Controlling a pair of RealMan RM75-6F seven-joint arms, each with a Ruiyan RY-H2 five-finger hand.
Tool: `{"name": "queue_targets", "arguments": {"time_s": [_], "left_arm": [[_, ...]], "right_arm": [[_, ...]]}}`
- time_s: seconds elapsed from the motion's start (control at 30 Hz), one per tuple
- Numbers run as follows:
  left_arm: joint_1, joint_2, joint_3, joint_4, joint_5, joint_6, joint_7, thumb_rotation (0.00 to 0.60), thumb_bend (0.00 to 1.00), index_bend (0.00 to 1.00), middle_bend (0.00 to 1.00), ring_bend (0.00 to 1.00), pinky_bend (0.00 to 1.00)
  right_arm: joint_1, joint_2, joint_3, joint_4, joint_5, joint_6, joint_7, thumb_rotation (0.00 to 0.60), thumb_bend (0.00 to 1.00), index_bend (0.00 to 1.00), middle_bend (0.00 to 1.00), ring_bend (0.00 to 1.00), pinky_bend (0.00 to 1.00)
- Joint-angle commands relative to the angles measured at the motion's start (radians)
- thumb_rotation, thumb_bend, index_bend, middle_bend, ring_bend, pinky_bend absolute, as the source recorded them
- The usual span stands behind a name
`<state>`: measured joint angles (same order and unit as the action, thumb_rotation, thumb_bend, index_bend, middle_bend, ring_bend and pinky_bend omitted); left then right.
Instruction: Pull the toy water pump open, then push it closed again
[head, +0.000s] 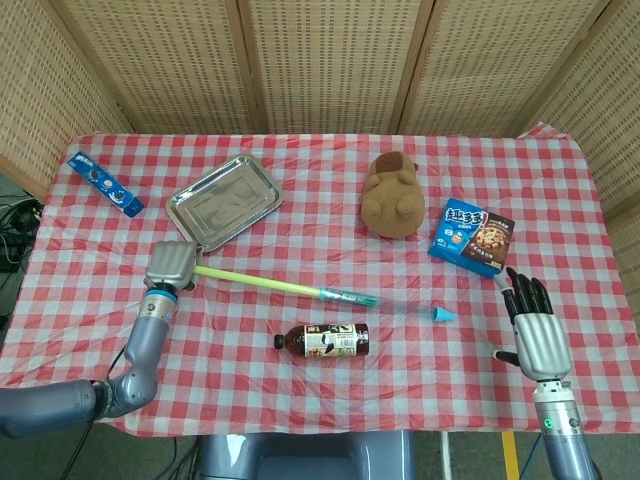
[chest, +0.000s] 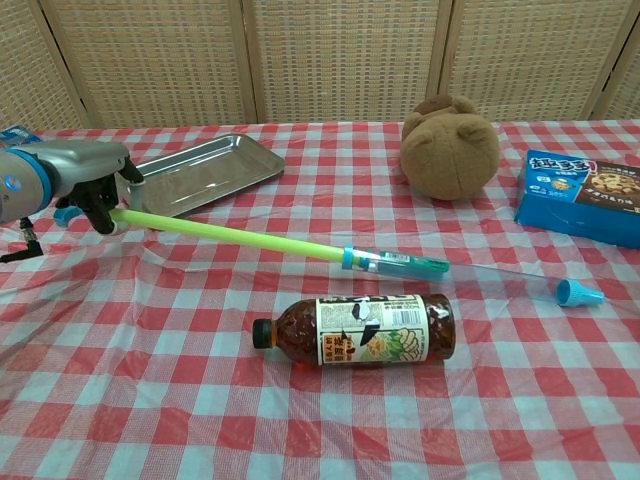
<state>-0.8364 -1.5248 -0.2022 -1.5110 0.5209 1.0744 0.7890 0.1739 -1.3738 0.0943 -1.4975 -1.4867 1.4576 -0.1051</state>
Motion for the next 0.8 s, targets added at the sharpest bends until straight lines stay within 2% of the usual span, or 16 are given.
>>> {"name": "queue_targets", "arguments": {"time_s": [0.03,0.33,0.8], "left_arm": [[0.012,0.038,-0.005,-0.053,0.001,0.028,-0.003,0.6,0.54,0.73,0.89,0.85,0.76],[0.031,0.084,-0.011,-0.132,0.024,0.084,-0.026,0.6,0.64,0.84,0.92,0.87,0.76],[0.074,0.146,-0.053,-0.219,0.115,0.143,-0.151,0.6,0.65,0.86,0.93,0.88,0.77]], "right_arm": [[-0.003,0.004,-0.002,-0.006,-0.005,0.005,0.003,0.6,0.15,0.0,0.0,0.0,0.0],[-0.005,0.012,-0.007,-0.018,-0.018,0.01,0.01,0.6,0.15,0.0,0.0,0.0,0.0],[0.033,0.017,0.03,-0.078,-0.006,-0.018,-0.034,0.6,0.15,0.05,0.0,0.0,0.0]]}}
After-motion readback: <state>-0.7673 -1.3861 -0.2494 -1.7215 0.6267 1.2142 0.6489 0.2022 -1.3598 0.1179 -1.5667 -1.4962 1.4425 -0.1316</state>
